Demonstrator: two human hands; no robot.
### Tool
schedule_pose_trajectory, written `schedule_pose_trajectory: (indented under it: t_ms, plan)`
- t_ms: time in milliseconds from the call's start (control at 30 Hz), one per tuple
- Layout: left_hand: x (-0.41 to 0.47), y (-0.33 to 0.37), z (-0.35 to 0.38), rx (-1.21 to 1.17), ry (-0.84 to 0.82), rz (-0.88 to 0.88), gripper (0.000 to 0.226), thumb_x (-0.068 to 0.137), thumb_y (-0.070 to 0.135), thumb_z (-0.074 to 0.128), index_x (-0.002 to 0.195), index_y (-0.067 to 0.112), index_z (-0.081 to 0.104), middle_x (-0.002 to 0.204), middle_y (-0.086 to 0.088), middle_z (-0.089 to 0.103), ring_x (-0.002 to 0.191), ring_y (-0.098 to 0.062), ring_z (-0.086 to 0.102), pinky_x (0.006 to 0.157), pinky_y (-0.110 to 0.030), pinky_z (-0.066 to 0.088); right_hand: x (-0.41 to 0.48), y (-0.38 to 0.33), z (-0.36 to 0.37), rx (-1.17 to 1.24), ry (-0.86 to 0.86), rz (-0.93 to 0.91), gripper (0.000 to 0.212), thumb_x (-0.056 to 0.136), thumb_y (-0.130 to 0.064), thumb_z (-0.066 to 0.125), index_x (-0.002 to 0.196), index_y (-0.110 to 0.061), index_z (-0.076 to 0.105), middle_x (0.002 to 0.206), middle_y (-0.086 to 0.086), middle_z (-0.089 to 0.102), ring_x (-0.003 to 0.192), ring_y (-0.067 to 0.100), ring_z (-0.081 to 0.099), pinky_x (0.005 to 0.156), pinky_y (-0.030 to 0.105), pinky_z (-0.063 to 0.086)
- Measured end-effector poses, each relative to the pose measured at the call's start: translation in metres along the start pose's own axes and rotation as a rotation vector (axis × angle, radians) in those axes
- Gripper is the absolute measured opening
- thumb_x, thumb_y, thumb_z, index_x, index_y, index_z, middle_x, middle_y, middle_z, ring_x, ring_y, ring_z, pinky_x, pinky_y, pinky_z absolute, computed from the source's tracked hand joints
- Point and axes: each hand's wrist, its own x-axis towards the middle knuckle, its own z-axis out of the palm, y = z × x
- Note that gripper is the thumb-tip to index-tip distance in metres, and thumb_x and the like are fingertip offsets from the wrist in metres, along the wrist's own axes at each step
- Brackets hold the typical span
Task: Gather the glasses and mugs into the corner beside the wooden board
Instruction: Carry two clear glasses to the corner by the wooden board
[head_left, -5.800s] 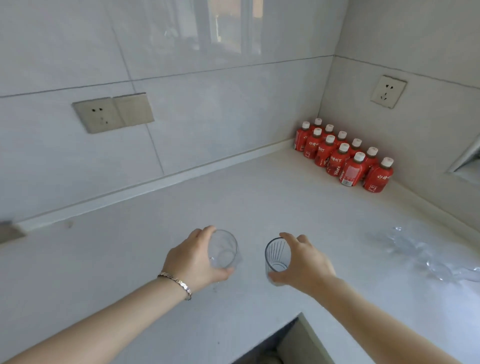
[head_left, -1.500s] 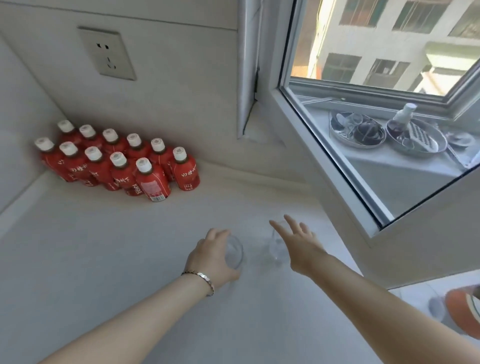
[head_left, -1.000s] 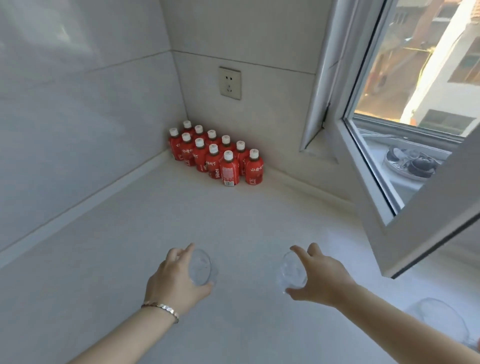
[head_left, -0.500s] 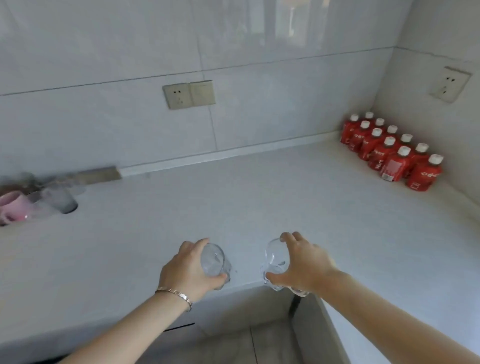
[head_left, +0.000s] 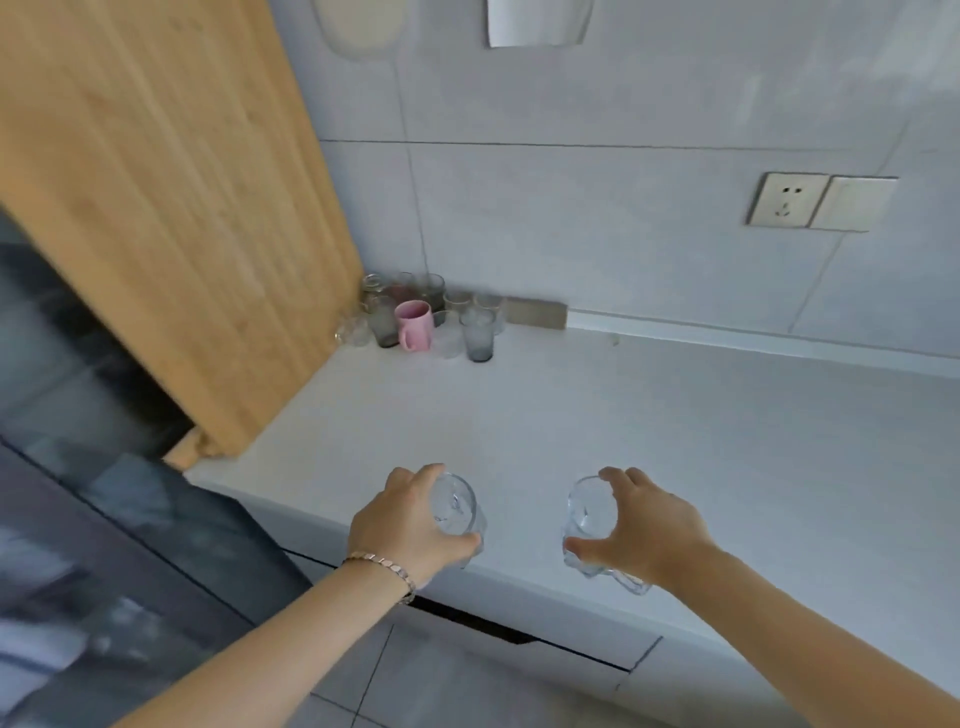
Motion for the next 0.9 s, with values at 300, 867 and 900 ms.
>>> schedule_pose_trajectory:
  t_ms: [300,867,900]
  plan:
    - [0.108,-0.124,-0.069,0.064,-0.012,-0.082,0.084,0.064,0.055,0.070,0.137,0.033,0.034,0.129,0.001,0.044,0.107,-0.021,0.060,0.083,-0.027,0.046,0.113,-0.125,0.024,0.020,-0.009,0.031,0.091,0.061,-0.069,0.065,0.136,-0.028,0.034,0.127,-0.008,0.050,0.111,0.017,0.059,0.083,0.030,0.048]
    - [0.373,-0.207,-0.100,0.214,-0.015,-0.198,0.072,0.063,0.051,0.070,0.125,0.025,0.045,0.122,0.000,0.054,0.117,-0.022,0.048,0.089,-0.033,0.048,0.332,-0.241,0.053,0.115,-0.083,0.017,0.094,0.065,-0.063,0.068,0.140,-0.026,0.027,0.135,-0.008,0.040,0.105,0.019,0.062,0.080,0.029,0.048]
    - [0.386,-0.211,-0.099,0.239,-0.026,-0.185,0.071,0.064,0.052,0.070,0.125,0.024,0.046,0.122,0.000,0.055,0.118,-0.023,0.047,0.089,-0.033,0.046,0.340,-0.248,0.057,0.138,-0.082,0.032,0.093,0.064,-0.063,0.068,0.140,-0.026,0.027,0.134,-0.008,0.041,0.105,0.019,0.062,0.080,0.028,0.048]
